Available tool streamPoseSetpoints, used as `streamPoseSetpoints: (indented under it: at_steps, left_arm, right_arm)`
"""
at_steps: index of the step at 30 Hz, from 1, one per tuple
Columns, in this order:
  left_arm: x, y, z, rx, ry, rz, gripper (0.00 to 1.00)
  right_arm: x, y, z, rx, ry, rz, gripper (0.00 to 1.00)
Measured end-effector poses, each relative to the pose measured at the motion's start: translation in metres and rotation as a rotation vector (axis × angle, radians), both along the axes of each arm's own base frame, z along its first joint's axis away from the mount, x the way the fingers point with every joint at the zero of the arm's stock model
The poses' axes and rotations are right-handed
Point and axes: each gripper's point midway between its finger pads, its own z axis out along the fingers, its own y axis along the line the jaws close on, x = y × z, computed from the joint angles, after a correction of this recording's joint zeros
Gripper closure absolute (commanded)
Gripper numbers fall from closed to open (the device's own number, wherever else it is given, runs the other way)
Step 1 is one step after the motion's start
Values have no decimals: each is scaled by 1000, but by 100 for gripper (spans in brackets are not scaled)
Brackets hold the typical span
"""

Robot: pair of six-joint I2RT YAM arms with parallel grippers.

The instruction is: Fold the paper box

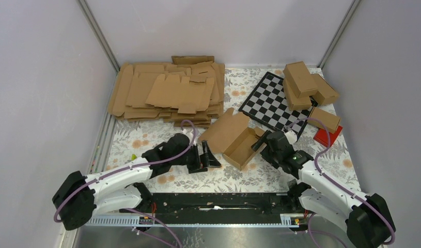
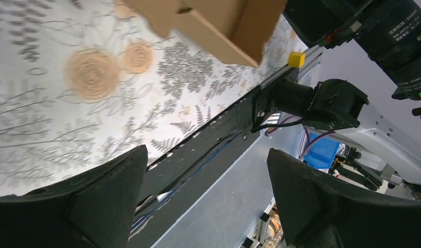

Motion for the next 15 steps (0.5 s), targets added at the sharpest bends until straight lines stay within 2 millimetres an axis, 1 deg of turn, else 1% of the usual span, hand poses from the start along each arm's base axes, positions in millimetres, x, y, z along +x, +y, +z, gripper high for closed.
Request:
streamPoseSetpoints:
  at_steps: [1,2,4,7,9,11,12,13,14,15]
  left_arm:
    - [-1,-7,3,-7,-11,-4,10]
    - [-2,-14,6,-16,-20,-4,10]
    - [-2,-25,8,-34,-29,5,11]
    - [-1,-41,5,-51,-25,30,12]
    - [-1,-50,1,-53,-19,41,12]
    - [-1,-59,-4,-42,-15,45,12]
    - [-2,-63,-5,-36,-13,43,12]
    - [-2,-69,-5,-30,-15,40,12]
    - [-3,-75,-5,-26,-17,35,12]
    - [-3,-81,-4,-24,-20,31,13]
  right_arm:
    - [0,-1,1,-22,0,18,6]
    - [0,-2,3,-38,-4,36,10]
    - [1,-2,6,-60,-11,64,22]
    - [2,0,5,-90,0,108,37]
    - [-1,3,2,-92,18,137,43]
    - [-5,8,-1,-80,37,176,58]
    - [-8,14,-1,-55,37,203,66]
    - [-9,17,-2,-39,37,224,72]
    - [-12,22,-3,-17,37,246,74]
    - [-15,27,-6,9,42,266,73]
